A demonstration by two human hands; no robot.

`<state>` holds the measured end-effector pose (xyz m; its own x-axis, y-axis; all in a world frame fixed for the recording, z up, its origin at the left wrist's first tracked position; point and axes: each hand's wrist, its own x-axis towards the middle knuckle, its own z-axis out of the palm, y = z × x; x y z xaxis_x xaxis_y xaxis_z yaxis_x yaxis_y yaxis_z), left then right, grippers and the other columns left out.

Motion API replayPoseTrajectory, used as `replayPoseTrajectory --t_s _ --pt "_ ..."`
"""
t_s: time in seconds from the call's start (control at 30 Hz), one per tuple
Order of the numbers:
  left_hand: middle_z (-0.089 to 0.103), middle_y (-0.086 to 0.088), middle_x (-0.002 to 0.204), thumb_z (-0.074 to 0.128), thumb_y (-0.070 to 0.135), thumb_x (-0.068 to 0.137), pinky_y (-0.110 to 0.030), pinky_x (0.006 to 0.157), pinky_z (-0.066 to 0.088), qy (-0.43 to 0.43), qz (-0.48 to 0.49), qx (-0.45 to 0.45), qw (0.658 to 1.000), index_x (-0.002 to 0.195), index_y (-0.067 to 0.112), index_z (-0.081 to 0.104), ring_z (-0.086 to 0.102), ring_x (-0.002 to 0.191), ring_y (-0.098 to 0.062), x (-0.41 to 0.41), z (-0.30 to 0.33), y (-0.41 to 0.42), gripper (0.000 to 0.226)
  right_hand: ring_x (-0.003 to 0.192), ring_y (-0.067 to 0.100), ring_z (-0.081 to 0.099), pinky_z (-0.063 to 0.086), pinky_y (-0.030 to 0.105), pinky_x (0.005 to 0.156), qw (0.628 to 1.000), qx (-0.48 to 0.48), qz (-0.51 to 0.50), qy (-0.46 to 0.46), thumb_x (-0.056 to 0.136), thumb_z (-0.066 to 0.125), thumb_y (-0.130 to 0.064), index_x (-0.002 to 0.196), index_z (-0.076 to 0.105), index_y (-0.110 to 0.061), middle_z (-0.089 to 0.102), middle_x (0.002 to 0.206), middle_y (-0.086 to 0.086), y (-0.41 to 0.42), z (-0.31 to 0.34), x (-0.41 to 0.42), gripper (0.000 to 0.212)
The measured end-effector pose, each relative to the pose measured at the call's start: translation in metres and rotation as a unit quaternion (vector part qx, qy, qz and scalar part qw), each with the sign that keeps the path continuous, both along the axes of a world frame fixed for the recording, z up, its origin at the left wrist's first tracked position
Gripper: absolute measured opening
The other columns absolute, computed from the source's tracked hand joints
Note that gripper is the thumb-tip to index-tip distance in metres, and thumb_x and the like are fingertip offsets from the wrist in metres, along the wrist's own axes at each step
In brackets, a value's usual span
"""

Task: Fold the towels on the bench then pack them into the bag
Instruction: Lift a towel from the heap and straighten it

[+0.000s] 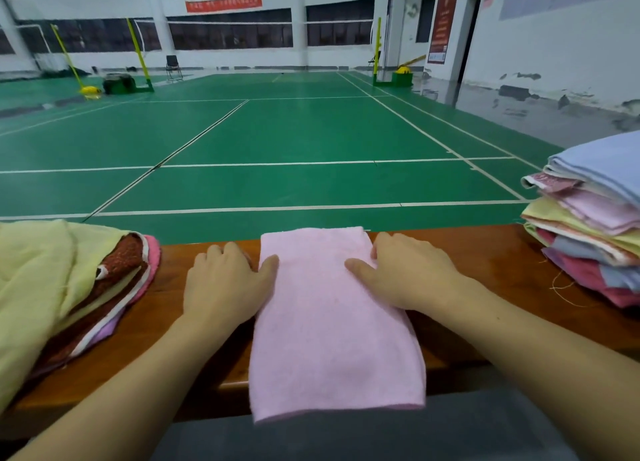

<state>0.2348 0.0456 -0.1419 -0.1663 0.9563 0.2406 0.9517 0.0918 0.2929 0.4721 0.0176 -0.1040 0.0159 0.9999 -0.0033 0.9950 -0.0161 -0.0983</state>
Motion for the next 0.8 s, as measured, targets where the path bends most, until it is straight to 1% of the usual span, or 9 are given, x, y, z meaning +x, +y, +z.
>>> replayPoseTrajectory --t_s 0.07,0.13,0.23,0.3,0.43,0.57,0.63,0.7,0.8 --pt "0.061 -0.007 0.07 0.04 0.076 0.081 -0.04 0.07 0.051 -0.008 -0.014 -0.019 1.0 0.061 0.015 0.055 0.058 0.073 -0.03 -0.003 0.002 -0.001 0.066 0.08 0.027 0.056 0.039 0.036 0.068 0.999 0.003 -0.028 -0.027 0.089 0.037 -0.081 0.086 0.054 -0.019 0.061 0.09 0.0 0.001 0.0 0.005 0.065" --pt "0.058 -0.007 0.058 0.047 0.073 0.084 -0.036 0.061 0.049 -0.018 -0.031 -0.039 0.999 0.054 0.011 0.052 0.057 0.062 -0.028 -0.002 0.005 -0.003 0.069 0.066 0.021 0.05 0.035 0.034 0.062 0.998 0.006 -0.039 -0.039 0.085 0.037 -0.086 0.074 0.051 -0.02 0.055 0.075 -0.002 0.001 0.0 0.005 0.069" --pt "0.065 -0.008 0.07 0.058 0.062 0.09 -0.035 0.059 0.044 -0.042 -0.061 -0.049 0.996 0.072 0.007 0.063 0.059 0.065 -0.023 0.006 0.007 -0.007 0.058 0.061 0.019 0.046 0.032 0.032 0.054 1.0 0.007 -0.027 0.006 0.085 0.047 -0.082 0.069 0.047 -0.02 0.052 0.07 -0.002 0.004 -0.003 0.0 0.064" --pt "0.065 -0.004 0.074 0.059 0.056 0.093 -0.033 0.056 0.039 -0.077 -0.082 -0.036 0.993 0.081 0.011 0.063 0.059 0.07 -0.021 0.011 0.007 -0.009 0.047 0.061 0.018 0.046 0.029 0.032 0.051 0.999 0.005 -0.004 0.05 0.089 0.053 -0.072 0.068 0.043 -0.019 0.05 0.069 -0.002 0.006 -0.005 -0.003 0.058" --pt "0.065 0.006 0.085 0.06 0.052 0.095 -0.034 0.064 0.043 -0.173 -0.1 0.005 0.98 0.092 0.022 0.057 0.06 0.077 -0.015 0.01 0.006 -0.005 0.03 0.07 0.019 0.051 0.035 0.035 0.055 0.991 0.053 0.028 0.124 0.093 0.059 -0.058 0.077 0.047 -0.02 0.056 0.077 -0.003 0.008 -0.01 -0.003 0.043" --pt "0.068 0.003 0.085 0.069 0.048 0.091 -0.034 0.065 0.046 -0.308 -0.089 0.04 0.946 0.099 0.023 0.057 0.064 0.077 -0.017 0.008 0.005 -0.003 0.029 0.071 0.018 0.053 0.038 0.036 0.06 0.957 0.121 0.014 0.264 0.094 0.063 -0.052 0.086 0.05 -0.02 0.06 0.079 -0.003 0.01 -0.016 0.001 0.036" --pt "0.071 0.002 0.084 0.071 0.044 0.091 -0.033 0.065 0.049 -0.374 -0.088 0.061 0.921 0.109 0.025 0.054 0.067 0.075 -0.017 0.009 0.007 -0.005 0.031 0.067 0.018 0.052 0.038 0.033 0.057 0.931 0.121 -0.001 0.346 0.093 0.067 -0.049 0.087 0.05 -0.02 0.059 0.077 -0.003 0.013 -0.021 0.002 0.034" --pt "0.074 0.001 0.085 0.072 0.041 0.091 -0.033 0.065 0.051 -0.423 -0.096 0.081 0.897 0.116 0.032 0.052 0.069 0.073 -0.017 0.01 0.007 -0.006 0.034 0.078 0.019 0.061 0.048 0.033 0.065 0.893 0.112 -0.021 0.437 0.09 0.072 -0.047 0.098 0.054 -0.022 0.064 0.089 -0.003 0.016 -0.025 0.002 0.031" --pt "0.074 0.006 0.097 0.071 0.043 0.091 -0.041 0.074 0.059 -0.419 -0.119 0.111 0.893 0.114 0.044 0.055 0.071 0.081 -0.014 0.01 0.004 -0.006 0.028 0.092 0.018 0.069 0.058 0.037 0.079 0.827 0.105 -0.05 0.551 0.089 0.077 -0.038 0.117 0.053 -0.025 0.069 0.105 -0.002 0.015 -0.026 -0.002 0.039"
